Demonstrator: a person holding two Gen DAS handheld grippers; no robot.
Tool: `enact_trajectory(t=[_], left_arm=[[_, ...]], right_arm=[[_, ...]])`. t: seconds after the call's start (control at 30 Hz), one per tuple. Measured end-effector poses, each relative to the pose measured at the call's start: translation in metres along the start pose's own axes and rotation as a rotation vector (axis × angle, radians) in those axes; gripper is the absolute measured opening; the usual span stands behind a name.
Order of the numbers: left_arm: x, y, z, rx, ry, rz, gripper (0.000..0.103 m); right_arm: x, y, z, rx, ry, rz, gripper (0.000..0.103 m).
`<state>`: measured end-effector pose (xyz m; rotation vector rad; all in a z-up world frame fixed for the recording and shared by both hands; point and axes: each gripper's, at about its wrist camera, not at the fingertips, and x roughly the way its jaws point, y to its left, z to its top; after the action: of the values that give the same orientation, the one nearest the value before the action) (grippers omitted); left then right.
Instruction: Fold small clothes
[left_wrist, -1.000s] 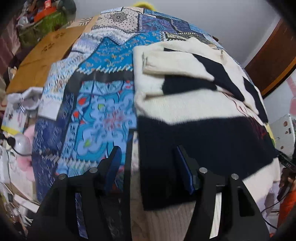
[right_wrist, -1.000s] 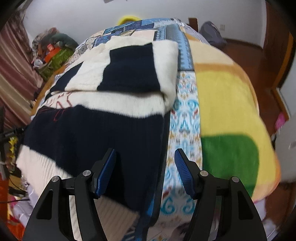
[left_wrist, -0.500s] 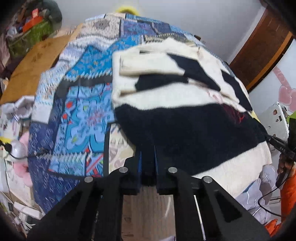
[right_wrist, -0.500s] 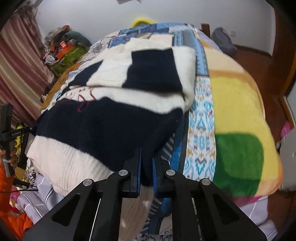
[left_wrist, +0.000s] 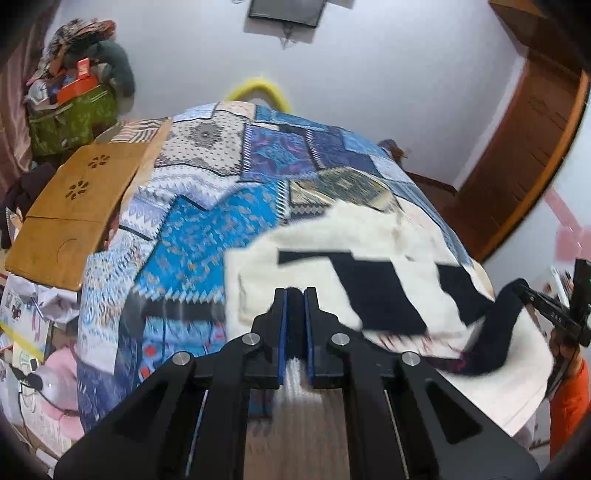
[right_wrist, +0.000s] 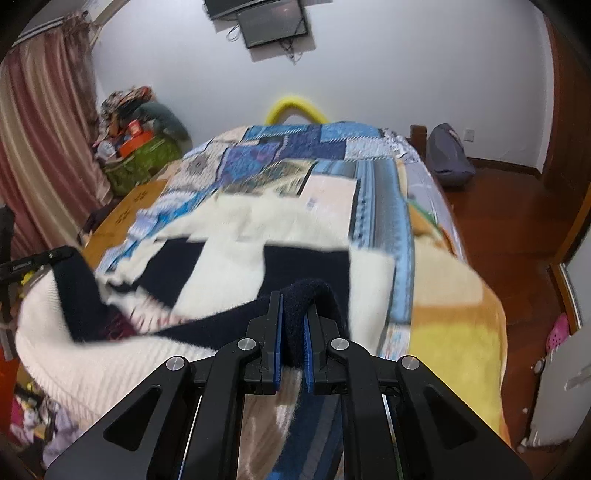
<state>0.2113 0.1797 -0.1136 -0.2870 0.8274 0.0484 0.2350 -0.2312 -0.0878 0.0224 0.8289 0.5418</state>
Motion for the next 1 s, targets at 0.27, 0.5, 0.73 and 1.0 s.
enact_trajectory(t=[0.27,0.5,0.73,1.0], left_arm=[[0.093,0.040,0.009,-0.100,0.130,0.093,0.007],[0.132,0.047,-0.007,-0.069,0.205,0.128,0.011],[0.094,0.046,0.004,-0.026,0.147,0.142,0.046],[0.049,0.067,-0.002,-0.036,0.081,0.191,0.059]], right_arm=[[0.057,-0.034,0.018,0.097,0.057,-0.049,0.008],[0.084,-0.046,0.010,0.074,0.139,-0.052,0.008],[0.058,-0.044,0.016,0.016,0.136,-0.030,0.014],[0.017,-0.045,0.011,-0.026,0.036,-0.147,0.053]])
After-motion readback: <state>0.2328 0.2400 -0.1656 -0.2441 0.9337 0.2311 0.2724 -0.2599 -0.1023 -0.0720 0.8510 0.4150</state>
